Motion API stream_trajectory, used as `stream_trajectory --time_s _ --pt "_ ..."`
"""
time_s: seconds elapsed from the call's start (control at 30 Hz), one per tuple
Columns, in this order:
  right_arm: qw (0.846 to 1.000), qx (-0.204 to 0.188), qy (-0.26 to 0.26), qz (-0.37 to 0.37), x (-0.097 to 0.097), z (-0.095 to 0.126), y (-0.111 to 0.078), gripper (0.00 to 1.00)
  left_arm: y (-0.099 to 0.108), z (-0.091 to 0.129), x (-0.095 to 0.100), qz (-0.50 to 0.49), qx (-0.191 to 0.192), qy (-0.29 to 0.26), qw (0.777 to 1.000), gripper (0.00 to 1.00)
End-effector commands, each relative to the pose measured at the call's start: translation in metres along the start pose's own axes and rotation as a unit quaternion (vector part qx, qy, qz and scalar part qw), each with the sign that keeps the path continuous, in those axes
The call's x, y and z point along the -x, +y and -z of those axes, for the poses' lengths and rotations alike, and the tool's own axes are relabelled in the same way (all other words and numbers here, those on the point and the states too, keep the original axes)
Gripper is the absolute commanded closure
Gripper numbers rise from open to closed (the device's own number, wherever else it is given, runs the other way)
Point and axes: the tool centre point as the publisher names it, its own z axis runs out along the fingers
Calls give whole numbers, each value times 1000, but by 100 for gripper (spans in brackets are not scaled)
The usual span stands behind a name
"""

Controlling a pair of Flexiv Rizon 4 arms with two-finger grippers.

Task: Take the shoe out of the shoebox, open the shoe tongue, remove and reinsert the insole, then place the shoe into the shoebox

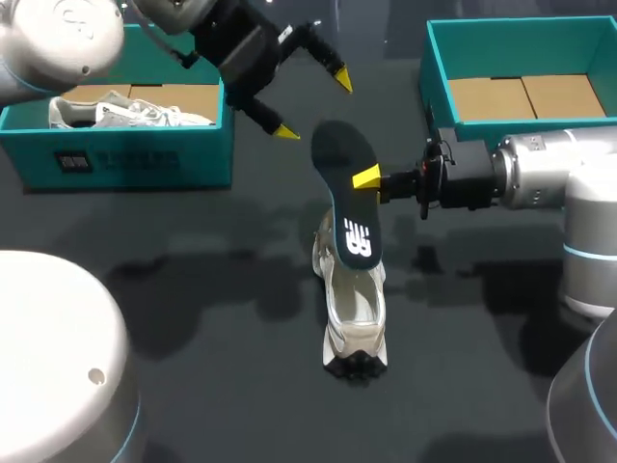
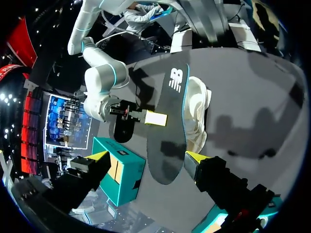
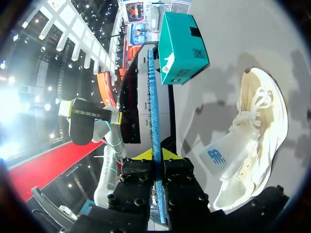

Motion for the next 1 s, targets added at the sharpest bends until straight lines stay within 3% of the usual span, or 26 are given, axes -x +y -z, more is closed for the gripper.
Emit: stream_trajectory --time_s 0.03,0.2,0.37,1.0 --pt "1000 2 -2 0 -1 -1 -2 100 8 -4 17 17 -9 265 964 0" --pt "1000 2 -2 0 -1 -1 -2 100 11 -12 28 24 14 349 937 0" --pt "1000 2 -2 0 -1 -1 -2 100 12 -22 33 26 23 393 919 0" --pt "1000 2 -2 0 -1 -1 -2 100 12 -39 42 5 13 456 890 0"
